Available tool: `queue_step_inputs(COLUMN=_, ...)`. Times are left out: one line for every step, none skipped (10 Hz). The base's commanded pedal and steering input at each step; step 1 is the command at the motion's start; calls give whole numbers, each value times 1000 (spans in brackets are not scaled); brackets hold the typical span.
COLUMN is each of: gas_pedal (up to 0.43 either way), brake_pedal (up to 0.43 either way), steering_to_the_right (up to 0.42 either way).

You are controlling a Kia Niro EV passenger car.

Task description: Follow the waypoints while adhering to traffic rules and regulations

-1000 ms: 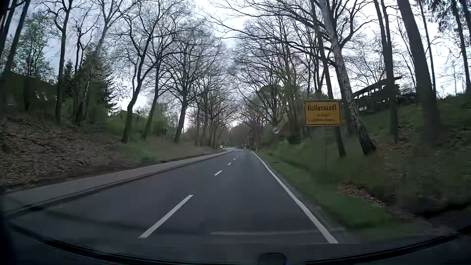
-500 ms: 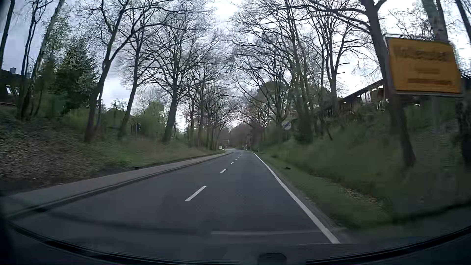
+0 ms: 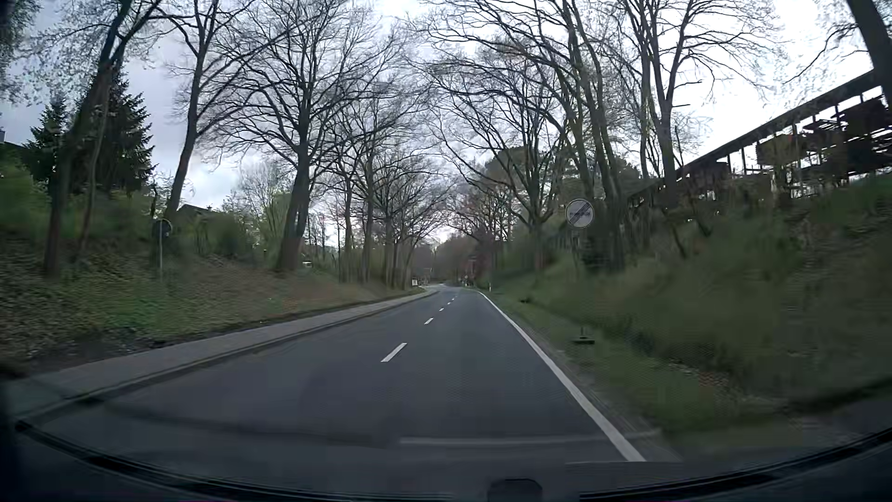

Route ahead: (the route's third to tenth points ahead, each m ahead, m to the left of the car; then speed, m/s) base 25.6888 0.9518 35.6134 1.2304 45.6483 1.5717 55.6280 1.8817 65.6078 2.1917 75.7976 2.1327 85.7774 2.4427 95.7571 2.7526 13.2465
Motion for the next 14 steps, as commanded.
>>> queue_step_inputs(gas_pedal=118, brake_pedal=0, steering_to_the_right=1)
queue_step_inputs(gas_pedal=130, brake_pedal=0, steering_to_the_right=1)
queue_step_inputs(gas_pedal=130, brake_pedal=0, steering_to_the_right=1)
queue_step_inputs(gas_pedal=130, brake_pedal=0, steering_to_the_right=2)
queue_step_inputs(gas_pedal=130, brake_pedal=0, steering_to_the_right=1)
queue_step_inputs(gas_pedal=138, brake_pedal=0, steering_to_the_right=1)
queue_step_inputs(gas_pedal=138, brake_pedal=0, steering_to_the_right=1)
queue_step_inputs(gas_pedal=138, brake_pedal=0, steering_to_the_right=1)
queue_step_inputs(gas_pedal=138, brake_pedal=0, steering_to_the_right=0)
queue_step_inputs(gas_pedal=138, brake_pedal=0, steering_to_the_right=-1)
queue_step_inputs(gas_pedal=138, brake_pedal=0, steering_to_the_right=-2)
queue_step_inputs(gas_pedal=150, brake_pedal=0, steering_to_the_right=-3)
queue_step_inputs(gas_pedal=150, brake_pedal=0, steering_to_the_right=-3)
queue_step_inputs(gas_pedal=150, brake_pedal=0, steering_to_the_right=-3)
